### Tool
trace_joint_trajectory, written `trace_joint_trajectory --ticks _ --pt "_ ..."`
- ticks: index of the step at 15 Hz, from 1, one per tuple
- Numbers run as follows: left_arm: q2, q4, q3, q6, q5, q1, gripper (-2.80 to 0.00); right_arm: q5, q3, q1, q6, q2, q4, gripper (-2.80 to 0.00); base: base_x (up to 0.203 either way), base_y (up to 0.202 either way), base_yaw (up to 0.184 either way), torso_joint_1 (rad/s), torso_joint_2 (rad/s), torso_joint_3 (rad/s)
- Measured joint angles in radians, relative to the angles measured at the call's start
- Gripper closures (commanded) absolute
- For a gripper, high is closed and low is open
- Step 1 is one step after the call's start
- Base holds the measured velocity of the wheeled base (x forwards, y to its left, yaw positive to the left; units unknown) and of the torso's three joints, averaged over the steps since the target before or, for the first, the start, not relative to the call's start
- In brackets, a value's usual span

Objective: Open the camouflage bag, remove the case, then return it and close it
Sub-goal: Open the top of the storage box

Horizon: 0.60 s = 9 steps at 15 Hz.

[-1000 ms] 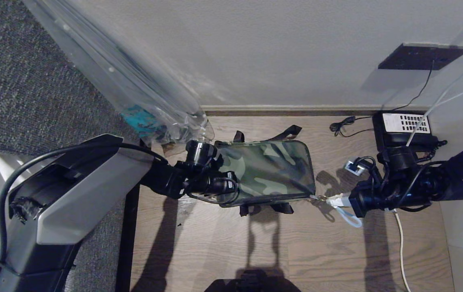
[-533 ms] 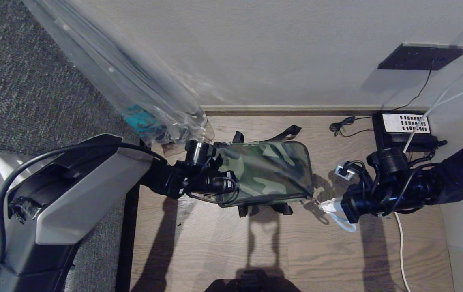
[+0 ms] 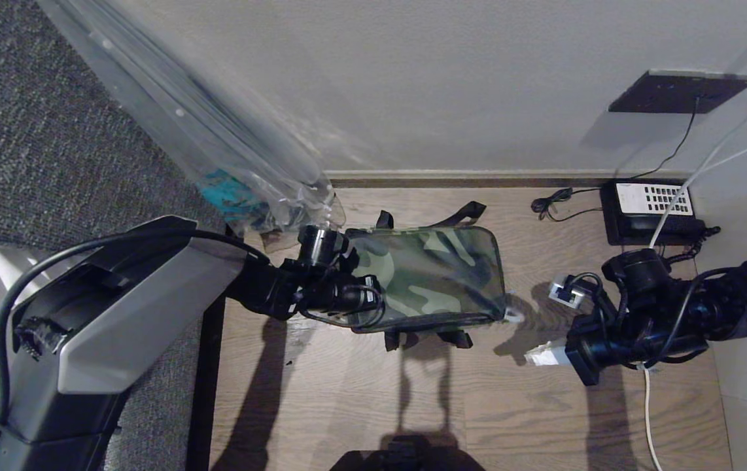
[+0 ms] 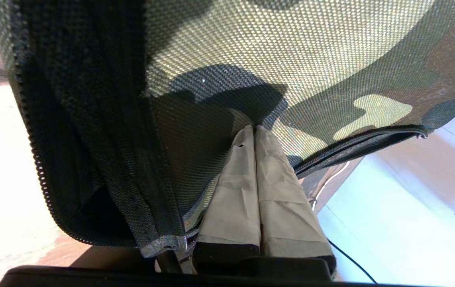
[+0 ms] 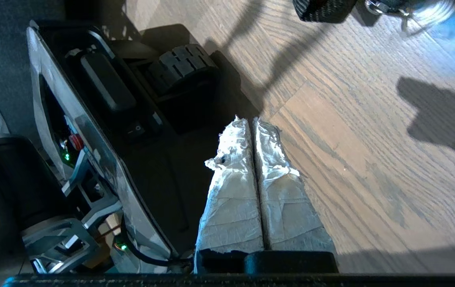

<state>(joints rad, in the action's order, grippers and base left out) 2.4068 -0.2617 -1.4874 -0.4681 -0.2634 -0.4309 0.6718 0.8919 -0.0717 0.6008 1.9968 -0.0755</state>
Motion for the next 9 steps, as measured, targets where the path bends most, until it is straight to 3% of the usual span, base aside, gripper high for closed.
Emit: trace_joint_trajectory --ticks 4,7,8,9 --pt "-0.003 0.001 0.001 0.0 0.0 0.002 0.0 -0.012 0.004 0.011 0.002 0.011 -0.002 0.0 0.0 0.0 0.0 0.0 0.0 0.0" --pt "-0.004 0.001 0.001 0.0 0.0 0.002 0.0 -0.091 0.034 0.017 0.01 0.05 -0.072 0.0 0.0 0.0 0.0 0.0 0.0 0.0" --pt "-0.004 0.0 0.0 0.0 0.0 0.002 0.0 -0.1 0.038 0.018 0.011 0.063 -0.099 -2.8 0.0 0.0 0.0 0.0 0.0 0.0" --pt "-0.004 0.001 0.0 0.0 0.0 0.002 0.0 -0.101 0.042 0.019 0.013 0.079 -0.119 -2.8 0.0 0.0 0.0 0.0 0.0 0.0"
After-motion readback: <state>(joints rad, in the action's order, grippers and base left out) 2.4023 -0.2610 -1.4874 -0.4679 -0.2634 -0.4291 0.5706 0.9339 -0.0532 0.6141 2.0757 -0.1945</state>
